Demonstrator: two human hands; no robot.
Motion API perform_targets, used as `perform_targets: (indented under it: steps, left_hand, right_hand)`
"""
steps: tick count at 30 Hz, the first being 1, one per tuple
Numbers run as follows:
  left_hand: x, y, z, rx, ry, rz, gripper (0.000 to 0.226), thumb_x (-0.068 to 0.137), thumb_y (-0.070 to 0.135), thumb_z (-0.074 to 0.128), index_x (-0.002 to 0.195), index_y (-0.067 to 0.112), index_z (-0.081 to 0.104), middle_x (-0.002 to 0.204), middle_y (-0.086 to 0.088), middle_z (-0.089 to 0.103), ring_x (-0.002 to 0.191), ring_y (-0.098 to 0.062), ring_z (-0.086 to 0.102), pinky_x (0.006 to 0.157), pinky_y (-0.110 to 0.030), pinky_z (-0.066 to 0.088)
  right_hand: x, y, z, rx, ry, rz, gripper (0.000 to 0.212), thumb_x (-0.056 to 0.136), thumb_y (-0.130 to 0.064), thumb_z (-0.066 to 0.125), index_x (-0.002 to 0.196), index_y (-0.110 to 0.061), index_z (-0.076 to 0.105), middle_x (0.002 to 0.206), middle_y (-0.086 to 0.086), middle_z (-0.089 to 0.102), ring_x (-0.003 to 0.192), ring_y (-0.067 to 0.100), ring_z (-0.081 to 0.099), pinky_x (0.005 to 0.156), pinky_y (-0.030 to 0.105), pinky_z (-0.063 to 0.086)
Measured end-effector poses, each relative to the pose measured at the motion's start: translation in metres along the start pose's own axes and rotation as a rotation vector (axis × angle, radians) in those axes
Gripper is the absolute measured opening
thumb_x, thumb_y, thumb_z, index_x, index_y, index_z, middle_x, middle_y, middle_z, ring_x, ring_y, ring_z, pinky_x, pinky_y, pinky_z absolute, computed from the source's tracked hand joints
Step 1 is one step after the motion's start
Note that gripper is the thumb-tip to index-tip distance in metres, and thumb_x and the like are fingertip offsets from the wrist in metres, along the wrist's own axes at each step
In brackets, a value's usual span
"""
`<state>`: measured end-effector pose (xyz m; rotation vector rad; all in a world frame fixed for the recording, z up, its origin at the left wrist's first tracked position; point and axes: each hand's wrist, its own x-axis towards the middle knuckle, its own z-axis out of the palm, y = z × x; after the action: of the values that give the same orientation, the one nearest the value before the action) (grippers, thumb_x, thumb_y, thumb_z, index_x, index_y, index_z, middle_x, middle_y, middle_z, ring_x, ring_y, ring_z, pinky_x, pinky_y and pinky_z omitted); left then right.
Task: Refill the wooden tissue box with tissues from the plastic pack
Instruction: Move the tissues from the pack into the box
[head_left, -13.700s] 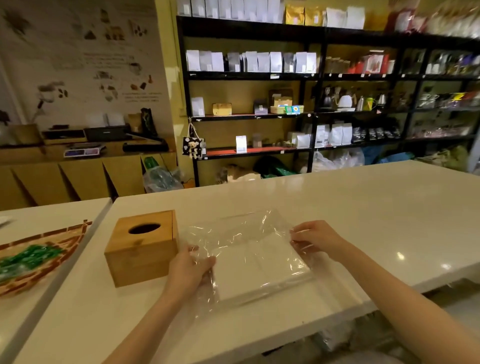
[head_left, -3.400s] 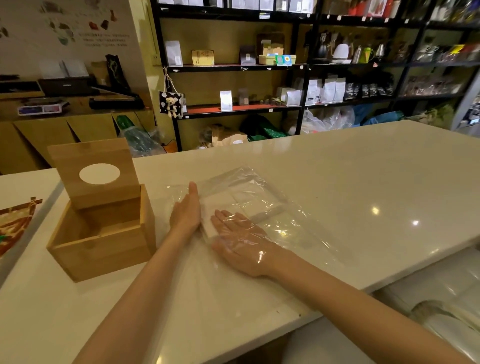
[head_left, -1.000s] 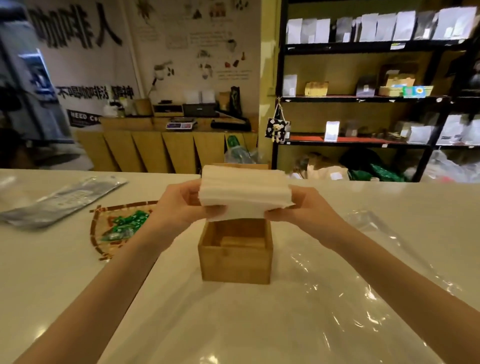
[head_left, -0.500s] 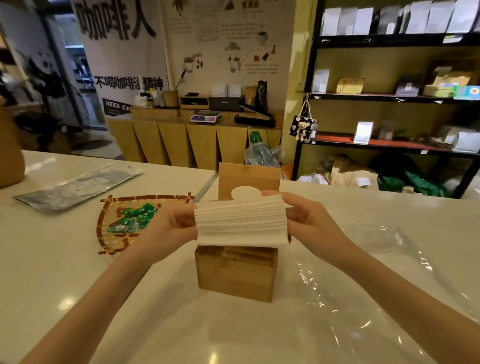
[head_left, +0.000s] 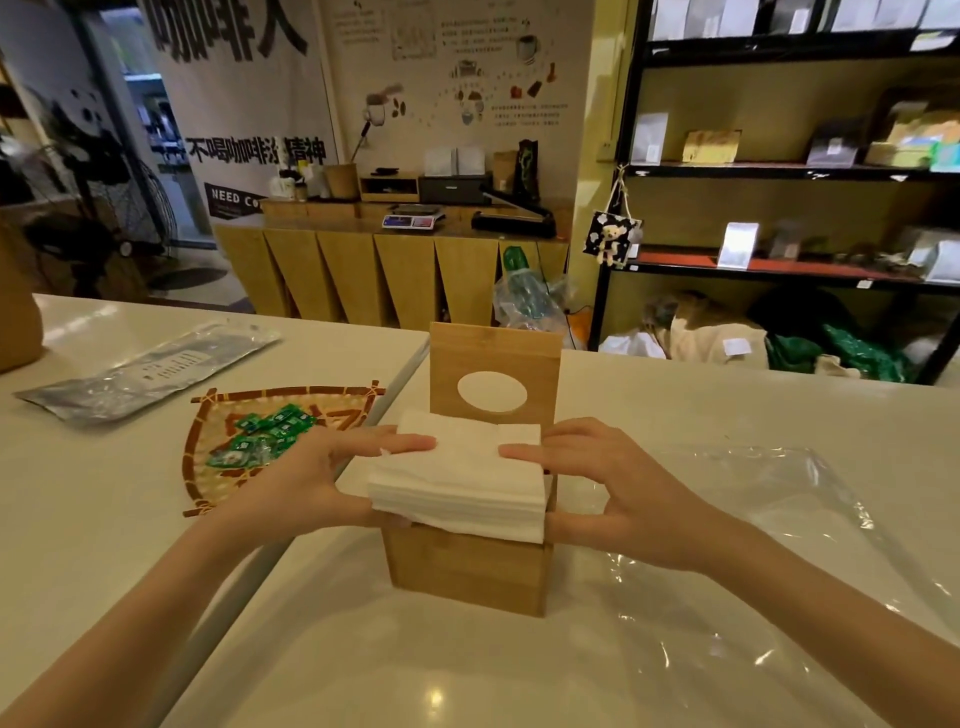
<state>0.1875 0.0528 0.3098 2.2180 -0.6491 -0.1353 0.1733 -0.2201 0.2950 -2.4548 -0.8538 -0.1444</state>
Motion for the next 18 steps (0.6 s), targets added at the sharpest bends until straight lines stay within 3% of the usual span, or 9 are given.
perform_targets:
  steps: [2, 4, 7, 9, 12, 15, 18]
  left_hand:
    - [0.003, 0.0, 0.0, 0.0, -0.022, -0.011, 0.056, 0.039, 0.068, 0.07, 0.093, 0.068, 0.055, 0.106, 0.051, 0.052, 0.107, 0.034, 0.034, 0.106, -0.026, 0.026]
    - [0.005, 0.002, 0.0, 0.012, -0.046, -0.01, 0.049, 0.046, 0.057, 0.07, 0.09, 0.071, 0.053, 0.102, 0.055, 0.05, 0.105, 0.037, 0.031, 0.1, -0.013, 0.027]
    - [0.008, 0.007, 0.0, 0.09, -0.074, 0.032, 0.049, 0.055, 0.048, 0.068, 0.093, 0.072, 0.05, 0.1, 0.06, 0.044, 0.106, 0.038, 0.029, 0.087, 0.006, 0.029]
    - [0.011, 0.009, -0.001, 0.147, -0.082, 0.048, 0.048, 0.065, 0.038, 0.07, 0.097, 0.069, 0.051, 0.098, 0.063, 0.041, 0.105, 0.039, 0.027, 0.085, 0.011, 0.026]
    - [0.016, 0.012, -0.002, 0.287, -0.112, 0.07, 0.043, 0.075, 0.028, 0.069, 0.103, 0.057, 0.056, 0.108, 0.057, 0.042, 0.112, 0.036, 0.021, 0.097, 0.002, 0.02]
    - [0.017, 0.024, -0.003, 0.508, -0.11, 0.036, 0.042, 0.078, 0.034, 0.065, 0.111, 0.055, 0.051, 0.14, 0.029, 0.028, 0.128, 0.01, 0.018, 0.107, -0.02, 0.021]
    - [0.016, 0.03, -0.001, 0.671, -0.081, 0.047, 0.043, 0.078, 0.038, 0.064, 0.119, 0.047, 0.053, 0.147, 0.018, 0.021, 0.135, -0.004, 0.014, 0.11, -0.026, 0.023]
  right_hand:
    - [0.0, 0.001, -0.001, -0.059, -0.009, 0.007, 0.055, 0.071, -0.062, 0.049, 0.124, -0.059, 0.033, 0.122, -0.022, 0.054, 0.118, -0.002, 0.034, 0.1, 0.027, 0.031]
    - [0.0, 0.0, -0.002, -0.102, -0.005, 0.017, 0.056, 0.073, -0.059, 0.05, 0.127, -0.054, 0.036, 0.126, -0.015, 0.056, 0.118, -0.001, 0.033, 0.098, 0.025, 0.029]
    - [0.001, -0.004, -0.007, -0.117, -0.018, 0.026, 0.055, 0.076, -0.053, 0.05, 0.13, -0.045, 0.044, 0.125, -0.012, 0.059, 0.12, 0.005, 0.037, 0.1, 0.03, 0.034]
    - [0.002, -0.008, -0.01, -0.143, -0.053, 0.044, 0.051, 0.077, -0.05, 0.048, 0.128, -0.043, 0.048, 0.125, -0.013, 0.059, 0.12, 0.007, 0.039, 0.1, 0.032, 0.036]
    - [0.006, -0.015, -0.013, -0.295, -0.091, 0.039, 0.04, 0.084, -0.047, 0.048, 0.121, -0.037, 0.056, 0.123, -0.014, 0.06, 0.121, 0.009, 0.039, 0.1, 0.031, 0.034]
    - [0.005, -0.021, -0.011, -0.437, -0.092, 0.027, 0.036, 0.088, -0.046, 0.044, 0.121, -0.036, 0.055, 0.121, -0.012, 0.061, 0.116, 0.014, 0.042, 0.096, 0.03, 0.035]
    - [0.001, -0.027, -0.01, -0.524, 0.045, -0.006, 0.041, 0.084, -0.043, 0.053, 0.124, -0.035, 0.055, 0.114, -0.003, 0.063, 0.106, 0.023, 0.052, 0.084, 0.033, 0.044]
